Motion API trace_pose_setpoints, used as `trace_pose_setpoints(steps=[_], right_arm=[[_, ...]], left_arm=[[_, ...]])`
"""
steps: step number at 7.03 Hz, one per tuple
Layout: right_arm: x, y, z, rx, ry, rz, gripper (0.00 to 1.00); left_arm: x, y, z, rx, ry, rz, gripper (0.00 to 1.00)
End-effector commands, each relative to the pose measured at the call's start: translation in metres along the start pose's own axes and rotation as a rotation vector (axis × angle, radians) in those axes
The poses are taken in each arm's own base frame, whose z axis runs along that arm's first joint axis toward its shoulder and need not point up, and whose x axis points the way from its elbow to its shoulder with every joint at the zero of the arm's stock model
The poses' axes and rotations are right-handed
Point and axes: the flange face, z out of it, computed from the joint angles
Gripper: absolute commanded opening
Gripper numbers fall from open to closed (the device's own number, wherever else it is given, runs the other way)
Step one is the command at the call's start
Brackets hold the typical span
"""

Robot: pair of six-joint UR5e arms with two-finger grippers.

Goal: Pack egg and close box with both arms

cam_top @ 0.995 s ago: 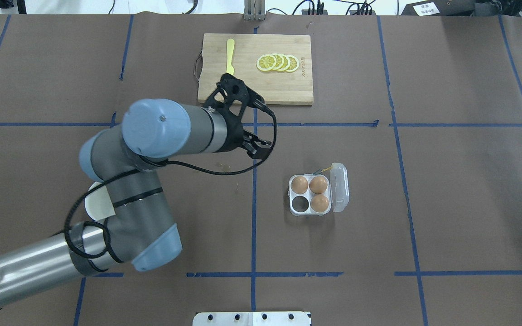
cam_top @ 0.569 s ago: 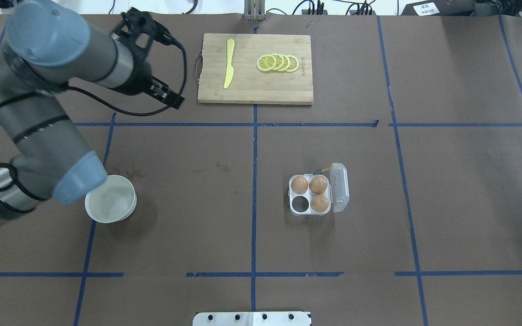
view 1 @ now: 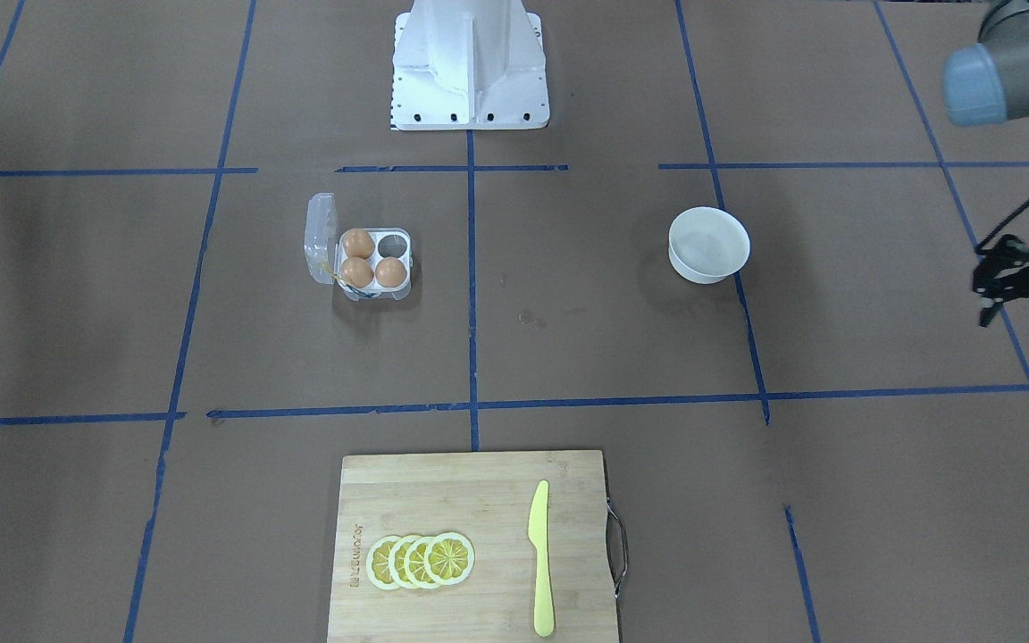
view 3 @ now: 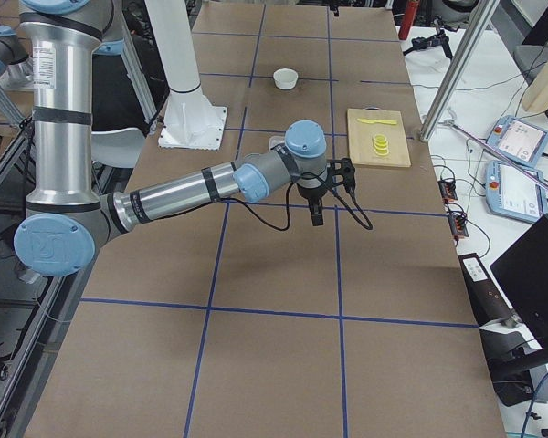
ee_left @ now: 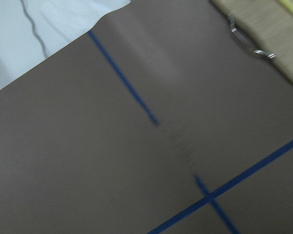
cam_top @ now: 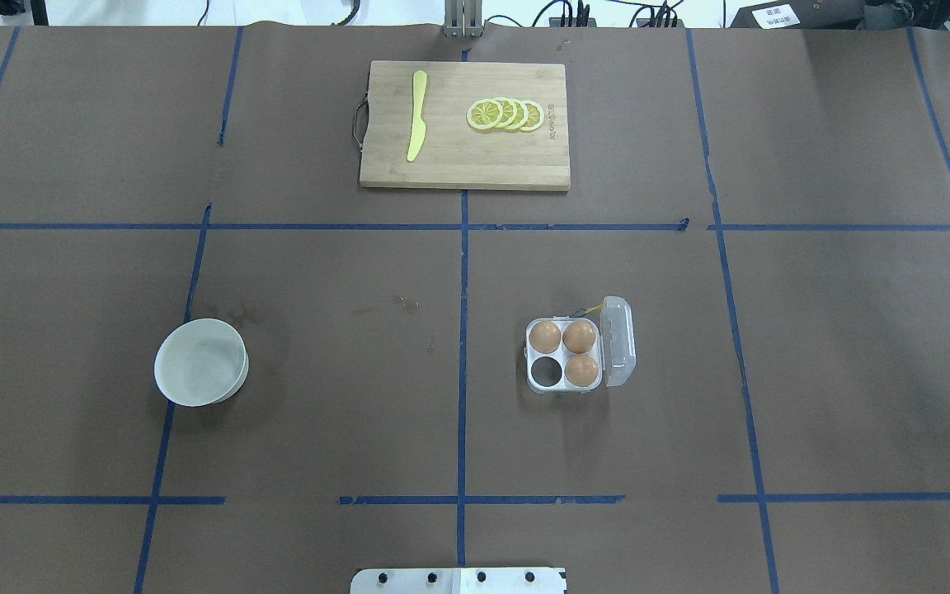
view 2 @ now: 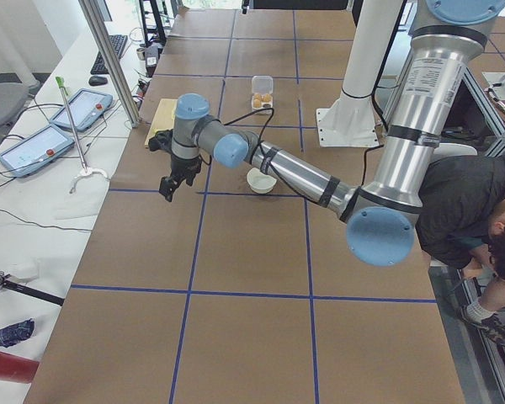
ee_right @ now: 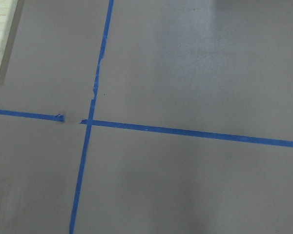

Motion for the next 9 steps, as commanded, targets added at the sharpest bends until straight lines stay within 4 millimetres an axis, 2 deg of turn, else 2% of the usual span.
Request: trace_pose_setpoints(steps=[1, 2, 3, 4, 5, 6, 9], right_arm=[[-0.041, 0.003, 0.017, -0.033, -0.024, 0.021, 1.00], [-0.062, 0.006, 0.023, -0.043, -0.031, 0.040, 0.99], [-0.085, 0.012, 0.033, -0.039, -0.009, 0.059, 0.97], [-0.116, 0.020, 0.050, -0.036, 0.015, 0.088, 0.95], [-0.152, 0.028, 0.078, -0.046, 0.033, 0.143, 0.88], [-0.180, 0.048, 0.112, -0.027, 0.090, 0.163, 0.83], [-0.230, 0.102, 0.170, -0.025, 0.150, 0.081, 0.86]], left_arm=[[-0.115, 0.107, 0.015, -0.136, -0.023, -0.170, 1.00], [-0.143, 0.135, 0.003, -0.140, 0.084, -0.293, 1.00], [-0.151, 0.173, 0.003, -0.157, 0.113, -0.357, 1.00], [-0.158, 0.188, -0.003, -0.150, 0.108, -0.386, 1.00], [-0.158, 0.187, -0.003, -0.148, 0.108, -0.383, 1.00], [-0.158, 0.185, -0.004, -0.145, 0.107, -0.380, 1.00], [-0.158, 0.181, -0.005, -0.140, 0.107, -0.375, 1.00]])
